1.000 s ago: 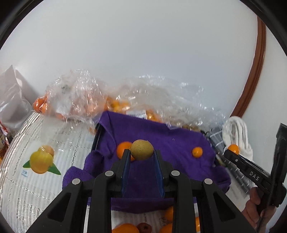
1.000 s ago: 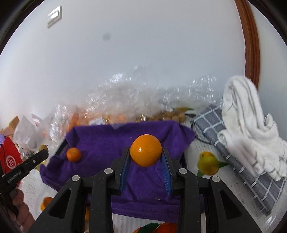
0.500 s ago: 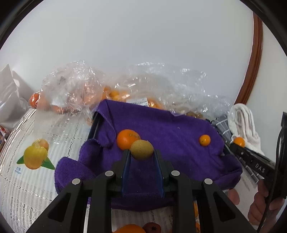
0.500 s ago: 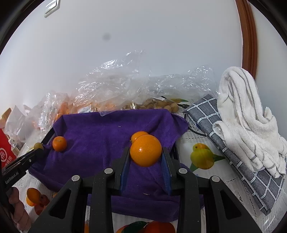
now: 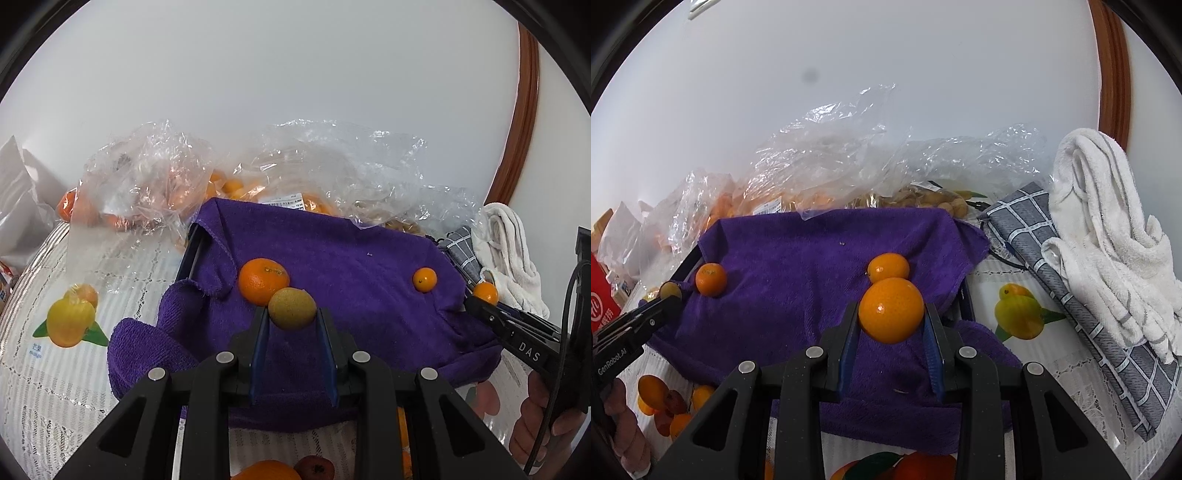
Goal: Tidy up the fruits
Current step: 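Carry the orange and the yellow-green fruit over the purple towel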
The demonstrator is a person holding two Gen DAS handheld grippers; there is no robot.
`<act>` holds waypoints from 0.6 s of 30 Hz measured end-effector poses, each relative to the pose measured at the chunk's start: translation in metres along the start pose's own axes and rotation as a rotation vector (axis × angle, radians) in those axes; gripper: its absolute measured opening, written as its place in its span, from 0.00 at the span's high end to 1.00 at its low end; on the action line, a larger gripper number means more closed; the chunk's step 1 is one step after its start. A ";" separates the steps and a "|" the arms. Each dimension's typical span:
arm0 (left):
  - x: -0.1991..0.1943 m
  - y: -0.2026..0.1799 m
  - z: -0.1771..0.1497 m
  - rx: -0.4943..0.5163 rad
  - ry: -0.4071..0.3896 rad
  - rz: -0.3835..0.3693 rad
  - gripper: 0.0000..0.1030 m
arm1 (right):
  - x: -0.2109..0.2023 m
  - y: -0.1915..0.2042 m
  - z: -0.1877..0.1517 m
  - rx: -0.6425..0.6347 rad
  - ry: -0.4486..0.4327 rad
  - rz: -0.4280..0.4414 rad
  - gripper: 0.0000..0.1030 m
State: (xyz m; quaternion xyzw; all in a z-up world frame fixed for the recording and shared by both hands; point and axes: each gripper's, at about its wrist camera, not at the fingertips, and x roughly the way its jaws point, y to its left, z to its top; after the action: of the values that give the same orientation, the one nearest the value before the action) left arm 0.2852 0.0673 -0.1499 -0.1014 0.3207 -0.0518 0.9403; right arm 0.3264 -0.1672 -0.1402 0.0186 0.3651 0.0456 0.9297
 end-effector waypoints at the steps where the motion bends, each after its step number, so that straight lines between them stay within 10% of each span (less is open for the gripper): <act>1: 0.001 0.000 0.000 0.000 0.004 0.004 0.76 | 0.001 0.000 0.000 -0.003 0.003 0.000 0.68; 18: 0.013 0.003 -0.003 -0.004 0.075 0.047 0.76 | 0.016 0.005 -0.005 -0.025 0.069 -0.001 0.68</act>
State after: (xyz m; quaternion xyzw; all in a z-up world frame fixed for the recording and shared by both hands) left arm 0.2936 0.0678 -0.1612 -0.0936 0.3579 -0.0328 0.9285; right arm 0.3338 -0.1611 -0.1544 0.0054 0.3963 0.0504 0.9167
